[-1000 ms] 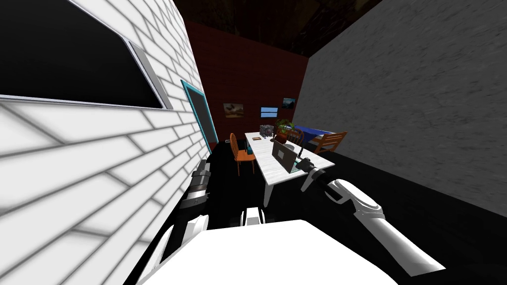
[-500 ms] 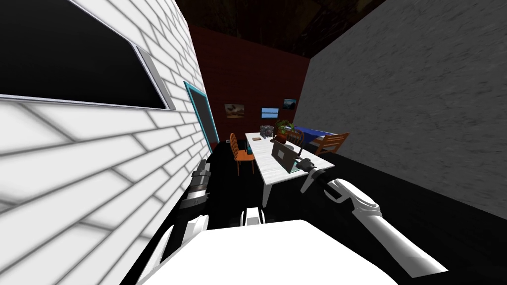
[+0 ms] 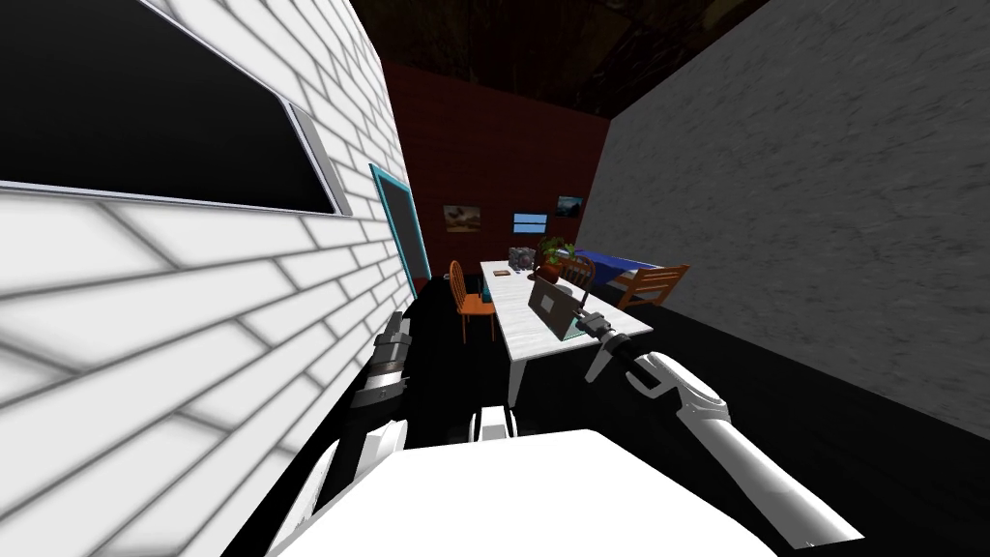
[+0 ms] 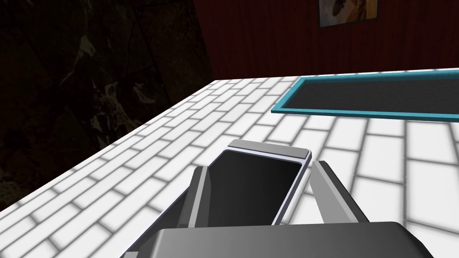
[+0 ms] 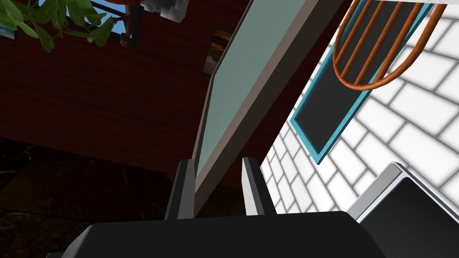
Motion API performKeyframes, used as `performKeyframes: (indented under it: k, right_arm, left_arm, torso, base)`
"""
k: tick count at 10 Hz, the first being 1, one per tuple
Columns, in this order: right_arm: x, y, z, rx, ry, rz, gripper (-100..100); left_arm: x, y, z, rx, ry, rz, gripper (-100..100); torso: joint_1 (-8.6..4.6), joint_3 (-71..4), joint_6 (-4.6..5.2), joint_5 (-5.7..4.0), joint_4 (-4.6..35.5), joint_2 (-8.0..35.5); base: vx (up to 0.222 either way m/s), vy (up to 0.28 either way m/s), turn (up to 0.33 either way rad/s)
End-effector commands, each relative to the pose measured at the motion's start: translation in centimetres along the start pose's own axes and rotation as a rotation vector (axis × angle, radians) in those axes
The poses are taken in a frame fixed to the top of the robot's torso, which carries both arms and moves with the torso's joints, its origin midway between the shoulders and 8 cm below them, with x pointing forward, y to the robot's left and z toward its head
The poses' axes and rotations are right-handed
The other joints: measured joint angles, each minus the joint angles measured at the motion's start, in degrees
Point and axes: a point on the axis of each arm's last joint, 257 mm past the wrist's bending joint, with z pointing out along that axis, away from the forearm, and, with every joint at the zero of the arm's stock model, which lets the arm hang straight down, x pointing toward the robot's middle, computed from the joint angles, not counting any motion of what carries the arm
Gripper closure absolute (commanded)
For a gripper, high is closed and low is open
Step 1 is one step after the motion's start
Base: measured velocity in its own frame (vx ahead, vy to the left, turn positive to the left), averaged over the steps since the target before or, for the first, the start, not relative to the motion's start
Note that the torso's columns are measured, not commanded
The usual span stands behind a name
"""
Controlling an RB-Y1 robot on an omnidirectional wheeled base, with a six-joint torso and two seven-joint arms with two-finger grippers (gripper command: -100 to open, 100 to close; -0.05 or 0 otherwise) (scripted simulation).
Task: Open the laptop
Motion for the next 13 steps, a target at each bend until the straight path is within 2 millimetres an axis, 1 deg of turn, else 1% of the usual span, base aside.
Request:
performKeyframes:
  k: [1, 3, 4, 5, 8, 9, 10, 11, 13]
  right_arm:
    - [1.8, 0.0, -0.1, 0.017, 0.026, 0.071, 100]
    - [2.8, 0.2, 0.0, 0.027, 0.032, 0.154, 100]
    - [1.1, -0.3, 0.4, 0.023, 0.004, 0.119, 100]
    - [2.6, 0.4, 0.4, 0.034, 0.009, 0.211, 100]
    - [5.1, 1.9, 0.4, 0.047, 0.024, 0.338, 100]
    - [5.1, 1.9, 0.4, 0.047, 0.024, 0.338, 100]
    - [5.9, 2.4, 0.4, 0.052, 0.028, 0.38, 100]
    - [5.9, 2.4, 0.4, 0.052, 0.028, 0.38, 100]
    - [7.4, 3.7, 0.3, 0.06, 0.038, 0.464, 100]
  left_arm:
    - [0.0, 0.0, 0.0, 0.0, 0.0, 0.0, 0]
    - [0.0, 0.0, 0.0, 0.0, 0.0, 0.0, 0]
    - [0.0, 0.0, 0.0, 0.0, 0.0, 0.0, 0]
    - [0.0, 0.0, 0.0, 0.0, 0.0, 0.0, 0]
    - [0.0, 0.0, 0.0, 0.0, 0.0, 0.0, 0]
    - [0.0, 0.0, 0.0, 0.0, 0.0, 0.0, 0]
    - [0.0, 0.0, 0.0, 0.0, 0.0, 0.0, 0]
    - [0.0, 0.0, 0.0, 0.0, 0.0, 0.0, 0]
    - [0.0, 0.0, 0.0, 0.0, 0.0, 0.0, 0]
  torso:
    - [0.0, 0.02, -0.03, -0.08, -0.09, 0.02]
    - [0.1, 0.05, -0.05, -0.16, -0.21, 0.03]
    - [0.08, 0.0, -0.13, -0.14, -0.2, -0.04]
    - [0.32, 0.01, -0.18, 0.06, -0.03, 0.02]
    - [0.13, -0.06, -0.3, -0.23, -0.32, -0.16]
    - [0.19, -0.1, -0.26, -0.25, -0.4, -0.21]
    - [0.31, -0.11, -0.26, -0.19, -0.38, -0.22]
    - [0.36, -0.06, -0.26, -0.18, -0.37, -0.15]
    - [0.42, -0.01, -0.36, -0.16, -0.33, -0.06]
  base:
    - [-0.012, -0.061, 0.021]
    - [0.003, -0.063, 0.024]
    - [-0.003, -0.027, 0.004]
    - [-0.005, -0.072, 0.015]
    - [-0.007, -0.12, 0.048]
    - [-0.005, -0.065, 0.017]
    - [0.003, -0.054, 0.018]
    - [0.001, -0.039, -0.009]
    - [-0.002, -0.064, 0.027]
